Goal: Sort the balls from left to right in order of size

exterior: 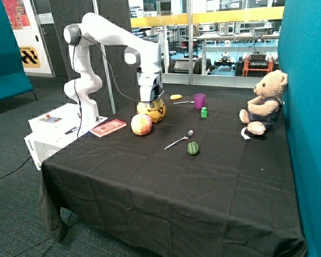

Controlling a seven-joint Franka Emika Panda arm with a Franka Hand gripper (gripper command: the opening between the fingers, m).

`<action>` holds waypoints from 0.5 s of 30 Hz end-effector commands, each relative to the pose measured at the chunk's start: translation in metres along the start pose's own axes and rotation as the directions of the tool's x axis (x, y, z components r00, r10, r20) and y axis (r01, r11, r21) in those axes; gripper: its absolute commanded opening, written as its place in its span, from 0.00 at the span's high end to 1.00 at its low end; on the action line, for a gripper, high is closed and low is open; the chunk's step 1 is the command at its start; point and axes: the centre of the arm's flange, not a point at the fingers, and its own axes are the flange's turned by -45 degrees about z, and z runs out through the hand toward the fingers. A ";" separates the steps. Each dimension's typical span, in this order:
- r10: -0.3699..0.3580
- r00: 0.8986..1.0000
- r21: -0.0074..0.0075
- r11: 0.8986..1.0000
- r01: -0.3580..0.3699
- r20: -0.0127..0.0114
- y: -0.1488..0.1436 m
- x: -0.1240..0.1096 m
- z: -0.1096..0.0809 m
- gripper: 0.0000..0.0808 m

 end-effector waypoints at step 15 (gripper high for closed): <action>0.109 0.994 -0.003 0.994 -0.109 -0.008 0.089 -0.064 0.021 1.00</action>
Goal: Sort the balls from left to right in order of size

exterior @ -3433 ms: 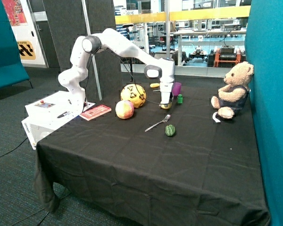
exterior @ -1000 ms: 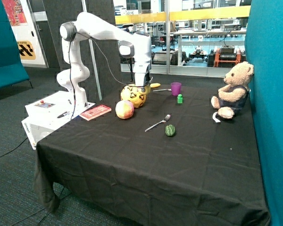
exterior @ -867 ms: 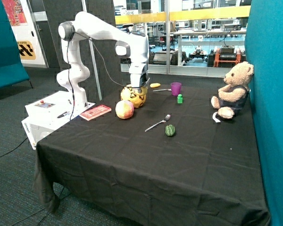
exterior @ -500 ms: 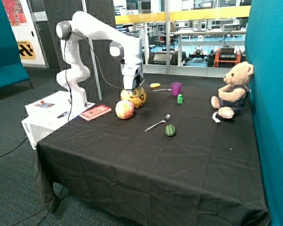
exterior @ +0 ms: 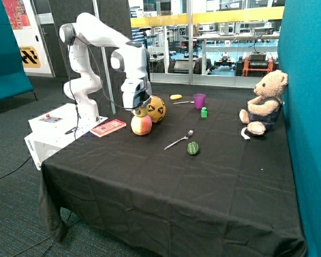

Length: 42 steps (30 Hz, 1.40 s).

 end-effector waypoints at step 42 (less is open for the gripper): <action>0.029 1.000 -0.001 1.000 -0.029 0.000 0.039 -0.052 0.092 1.00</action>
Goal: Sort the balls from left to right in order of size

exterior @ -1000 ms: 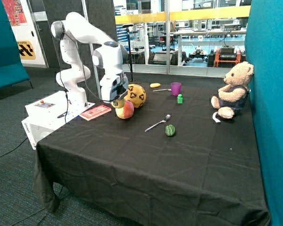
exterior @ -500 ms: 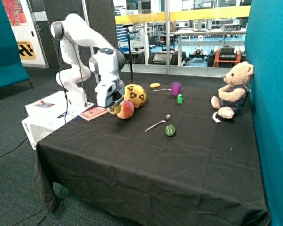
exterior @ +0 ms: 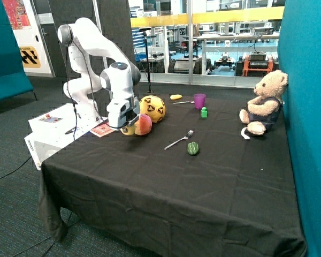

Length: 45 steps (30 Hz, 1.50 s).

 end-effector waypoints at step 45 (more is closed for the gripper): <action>0.002 1.000 0.000 1.000 -0.002 0.000 -0.010 -0.014 0.058 1.00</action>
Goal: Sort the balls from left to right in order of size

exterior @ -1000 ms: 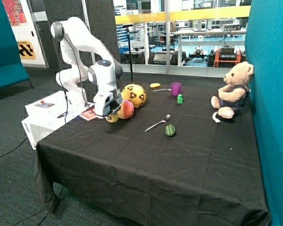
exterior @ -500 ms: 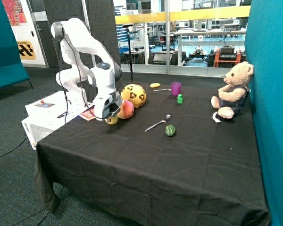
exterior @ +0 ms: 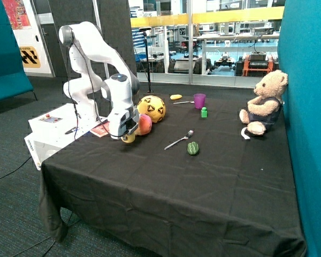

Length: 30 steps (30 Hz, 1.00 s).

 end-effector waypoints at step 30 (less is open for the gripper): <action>0.005 1.000 -0.002 1.000 -0.005 0.001 -0.001 -0.004 0.005 0.18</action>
